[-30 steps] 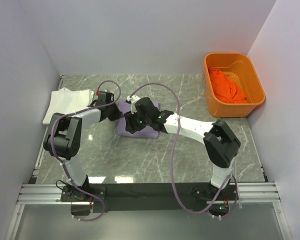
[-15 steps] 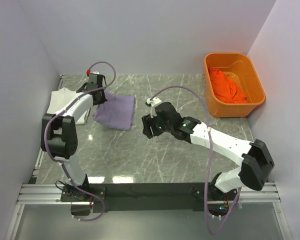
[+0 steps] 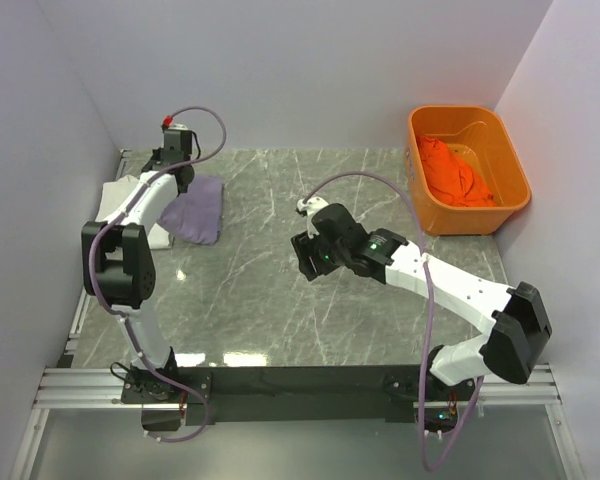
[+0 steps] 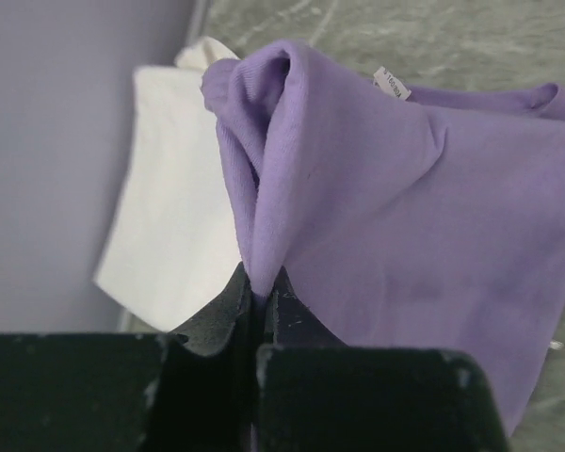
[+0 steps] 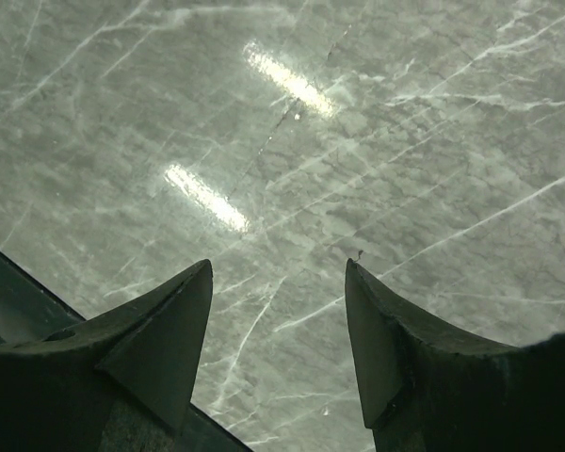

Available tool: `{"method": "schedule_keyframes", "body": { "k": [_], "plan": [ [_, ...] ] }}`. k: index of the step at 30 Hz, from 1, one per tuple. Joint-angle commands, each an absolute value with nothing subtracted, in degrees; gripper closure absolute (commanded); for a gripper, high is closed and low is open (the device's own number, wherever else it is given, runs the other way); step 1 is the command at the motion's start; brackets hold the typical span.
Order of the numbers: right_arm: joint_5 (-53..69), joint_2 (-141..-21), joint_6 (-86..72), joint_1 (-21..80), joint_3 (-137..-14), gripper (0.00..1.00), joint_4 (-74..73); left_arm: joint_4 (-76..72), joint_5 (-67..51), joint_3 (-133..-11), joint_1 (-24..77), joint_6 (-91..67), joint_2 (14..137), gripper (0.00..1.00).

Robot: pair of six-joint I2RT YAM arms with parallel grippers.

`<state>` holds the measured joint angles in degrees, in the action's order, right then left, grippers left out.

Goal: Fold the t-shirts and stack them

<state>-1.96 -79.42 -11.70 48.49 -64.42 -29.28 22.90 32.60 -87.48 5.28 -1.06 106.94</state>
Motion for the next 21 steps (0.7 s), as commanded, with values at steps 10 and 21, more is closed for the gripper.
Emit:
{"method": "schedule_keyframes", "body": {
  "k": [10, 21],
  "plan": [
    [-4.75, -84.72, -10.2, 48.25, -74.17, 0.35, -38.13, 18.2, 37.26, -95.71, -3.51, 12.57, 110.74, 0.99],
    [-4.4, -88.86, -10.63, 48.34, -78.57, 0.35, -42.01, 14.77, 37.53, -97.3, -8.7, 17.05, 116.1, 0.98]
  ]
}}
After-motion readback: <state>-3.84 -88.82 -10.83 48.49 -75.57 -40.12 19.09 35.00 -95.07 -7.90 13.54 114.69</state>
